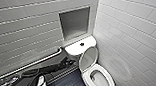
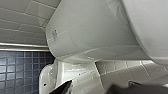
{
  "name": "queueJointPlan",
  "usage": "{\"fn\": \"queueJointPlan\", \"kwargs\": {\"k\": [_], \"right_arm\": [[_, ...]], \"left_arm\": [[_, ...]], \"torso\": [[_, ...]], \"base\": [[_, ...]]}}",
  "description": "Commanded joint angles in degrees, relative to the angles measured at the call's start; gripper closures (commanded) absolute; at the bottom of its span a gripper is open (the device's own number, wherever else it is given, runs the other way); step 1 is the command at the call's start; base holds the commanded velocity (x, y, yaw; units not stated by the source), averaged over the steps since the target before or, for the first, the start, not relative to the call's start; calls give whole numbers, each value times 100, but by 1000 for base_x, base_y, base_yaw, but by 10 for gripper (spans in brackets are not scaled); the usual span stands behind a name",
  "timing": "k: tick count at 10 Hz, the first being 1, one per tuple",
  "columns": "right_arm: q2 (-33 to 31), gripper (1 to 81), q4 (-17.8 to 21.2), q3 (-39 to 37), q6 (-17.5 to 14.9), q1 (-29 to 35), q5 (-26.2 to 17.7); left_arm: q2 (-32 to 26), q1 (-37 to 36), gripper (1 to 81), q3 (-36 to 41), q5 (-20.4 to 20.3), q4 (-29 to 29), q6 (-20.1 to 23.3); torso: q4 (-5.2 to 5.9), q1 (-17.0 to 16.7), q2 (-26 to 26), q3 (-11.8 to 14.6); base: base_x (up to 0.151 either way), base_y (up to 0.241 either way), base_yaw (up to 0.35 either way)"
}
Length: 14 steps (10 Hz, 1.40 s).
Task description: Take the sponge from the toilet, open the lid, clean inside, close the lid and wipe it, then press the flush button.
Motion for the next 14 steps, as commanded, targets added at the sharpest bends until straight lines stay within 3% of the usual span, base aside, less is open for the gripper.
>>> {"fn": "queueJointPlan", "kwargs": {"k": [1, 6, 7, 8, 11, 14], "right_arm": [[-191, 811, -43, 297, 14, -90, -330], [-226, 811, -60, 350, 14, -117, -206], [-226, 811, -43, 350, 22, -108, -198], [-226, 811, -17, 333, 49, -99, -67], [-200, 811, 308, 298, 137, -38, 92], [-200, 811, 450, 254, 172, -55, 49]], "left_arm": [[534, -1048, 10, -491, 180, 11, -64], [1080, -1031, 10, -898, 494, 28, -56], [1029, -918, 10, -636, 889, 20, -38], [888, -760, 10, -126, 1085, 28, 32], [-60, -433, 10, 1956, 1112, 283, 138], [-1429, 65, 10, 3948, 1814, 632, 382]], "torso": [[0, 0, 0, 0], [0, 0, 2, -2], [0, 0, 2, -2], [0, 0, 2, -2], [0, 0, 2, -2], [0, 0, 2, -2]], "base": [[0, 0, 0], [0, 0, 0], [0, 0, 0], [0, 0, 0], [0, 0, 0], [0, 0, 0]]}}
